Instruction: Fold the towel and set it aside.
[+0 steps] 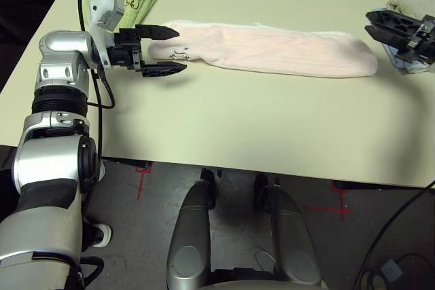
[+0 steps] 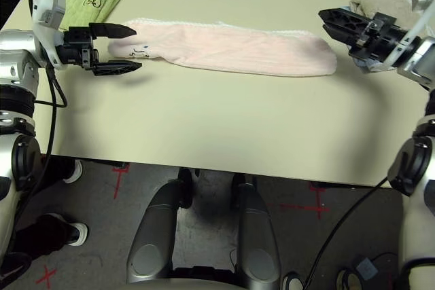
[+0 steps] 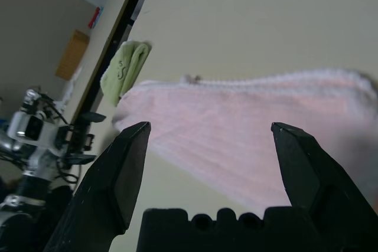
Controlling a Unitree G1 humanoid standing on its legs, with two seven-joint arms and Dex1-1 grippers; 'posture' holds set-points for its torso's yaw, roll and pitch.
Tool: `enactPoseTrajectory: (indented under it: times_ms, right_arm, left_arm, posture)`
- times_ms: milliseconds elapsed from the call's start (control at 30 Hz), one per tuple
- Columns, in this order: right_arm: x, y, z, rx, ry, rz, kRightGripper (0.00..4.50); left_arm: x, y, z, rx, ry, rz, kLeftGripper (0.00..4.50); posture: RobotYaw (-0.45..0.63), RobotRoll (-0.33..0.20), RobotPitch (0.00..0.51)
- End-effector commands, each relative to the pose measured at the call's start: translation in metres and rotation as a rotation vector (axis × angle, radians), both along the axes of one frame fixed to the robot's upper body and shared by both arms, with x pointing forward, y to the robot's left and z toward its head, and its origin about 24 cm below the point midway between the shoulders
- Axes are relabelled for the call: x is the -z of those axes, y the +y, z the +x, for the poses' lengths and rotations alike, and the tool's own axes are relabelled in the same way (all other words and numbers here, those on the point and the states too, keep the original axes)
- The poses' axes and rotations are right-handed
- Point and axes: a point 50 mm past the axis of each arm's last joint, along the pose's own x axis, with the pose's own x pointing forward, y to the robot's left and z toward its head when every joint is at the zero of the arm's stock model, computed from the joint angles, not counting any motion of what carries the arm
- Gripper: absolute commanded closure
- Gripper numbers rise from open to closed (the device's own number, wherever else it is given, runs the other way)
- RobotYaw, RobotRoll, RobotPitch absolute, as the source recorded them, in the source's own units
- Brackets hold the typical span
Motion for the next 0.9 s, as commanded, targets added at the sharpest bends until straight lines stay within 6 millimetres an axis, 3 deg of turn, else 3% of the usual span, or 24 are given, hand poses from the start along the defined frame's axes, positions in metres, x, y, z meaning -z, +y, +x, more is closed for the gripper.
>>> enactPoseTrajectory:
  times_ms: [33, 300, 500, 633, 900]
  right_arm:
    - [0.004, -0.016, -0.016, 0.062, 0.062, 0.054, 0.05]
    - [0.033, -0.029, -0.040, 0.157, 0.203, 0.063, 0.05]
    - [0.056, -0.030, -0.046, 0.198, 0.263, 0.077, 0.05]
    - [0.068, -0.025, -0.043, 0.218, 0.281, 0.103, 0.05]
    - [0.089, 0.003, -0.026, 0.209, 0.285, 0.160, 0.05]
  left_arm:
    - [0.006, -0.002, 0.000, 0.025, 0.005, 0.031, 0.00]
    - [0.004, -0.009, 0.000, 0.055, 0.011, 0.033, 0.00]
    - [0.003, -0.012, 0.001, 0.063, 0.013, 0.035, 0.00]
    - [0.003, -0.012, 0.001, 0.065, 0.014, 0.039, 0.00]
    - [0.000, -0.013, 0.001, 0.065, 0.011, 0.036, 0.00]
  posture:
    - [0.04, 0.000, 0.403]
    - [0.03, 0.000, 0.410]
    - [0.04, 0.000, 0.412]
    - [0.04, 0.000, 0.412]
    - [0.05, 0.000, 0.411]
